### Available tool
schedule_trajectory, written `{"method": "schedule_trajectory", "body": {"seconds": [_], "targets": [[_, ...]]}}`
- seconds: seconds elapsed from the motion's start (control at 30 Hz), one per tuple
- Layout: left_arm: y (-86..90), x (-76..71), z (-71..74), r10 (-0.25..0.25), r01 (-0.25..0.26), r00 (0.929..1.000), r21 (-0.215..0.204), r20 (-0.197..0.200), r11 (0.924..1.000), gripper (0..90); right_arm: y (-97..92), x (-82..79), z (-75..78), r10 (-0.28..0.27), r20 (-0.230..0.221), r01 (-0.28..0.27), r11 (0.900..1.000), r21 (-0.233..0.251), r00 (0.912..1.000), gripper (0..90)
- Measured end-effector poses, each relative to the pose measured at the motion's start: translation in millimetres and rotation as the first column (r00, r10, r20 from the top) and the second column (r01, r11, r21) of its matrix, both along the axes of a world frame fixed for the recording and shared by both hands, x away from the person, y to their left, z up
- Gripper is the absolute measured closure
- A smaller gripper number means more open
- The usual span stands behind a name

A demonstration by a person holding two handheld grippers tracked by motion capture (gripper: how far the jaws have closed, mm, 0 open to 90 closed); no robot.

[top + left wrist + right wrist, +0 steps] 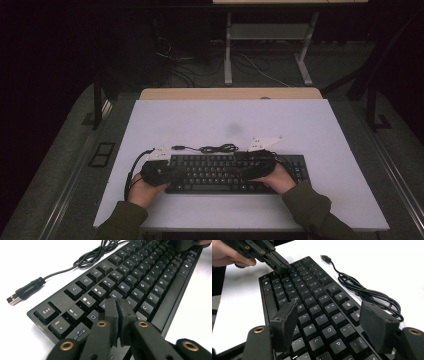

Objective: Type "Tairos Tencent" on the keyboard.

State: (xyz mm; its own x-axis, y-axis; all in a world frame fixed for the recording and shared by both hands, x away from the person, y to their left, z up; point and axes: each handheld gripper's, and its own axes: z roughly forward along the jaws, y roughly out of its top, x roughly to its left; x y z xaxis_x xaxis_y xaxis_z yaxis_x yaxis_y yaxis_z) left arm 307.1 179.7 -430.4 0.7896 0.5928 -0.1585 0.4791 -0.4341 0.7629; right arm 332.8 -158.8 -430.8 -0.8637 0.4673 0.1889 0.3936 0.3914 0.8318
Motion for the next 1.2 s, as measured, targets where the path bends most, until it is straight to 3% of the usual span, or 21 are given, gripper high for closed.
{"method": "schedule_trajectory", "body": {"seconds": [0.2,0.8,1.2], "targets": [[-2.4,-0.5,0.4,0.014,-0.014,0.9998,-0.01,0.013,0.9999,74.6,-1.0,0.8,0.4,-0.006,-0.008,0.006,1.0,0.007,0.9999,31.1],[-12.8,-1.4,0.7,0.039,-0.038,0.9978,-0.016,0.053,0.9991,28.9,4.3,9.6,8.2,-0.013,-0.019,0.013,0.9997,0.019,0.9997,34.2],[-19.0,-0.4,-0.1,0.033,-0.032,0.9987,-0.039,0.038,0.9987,14.3,11.8,18.5,11.9,-0.007,-0.028,0.008,0.9999,0.012,0.9996,32.8]]}}
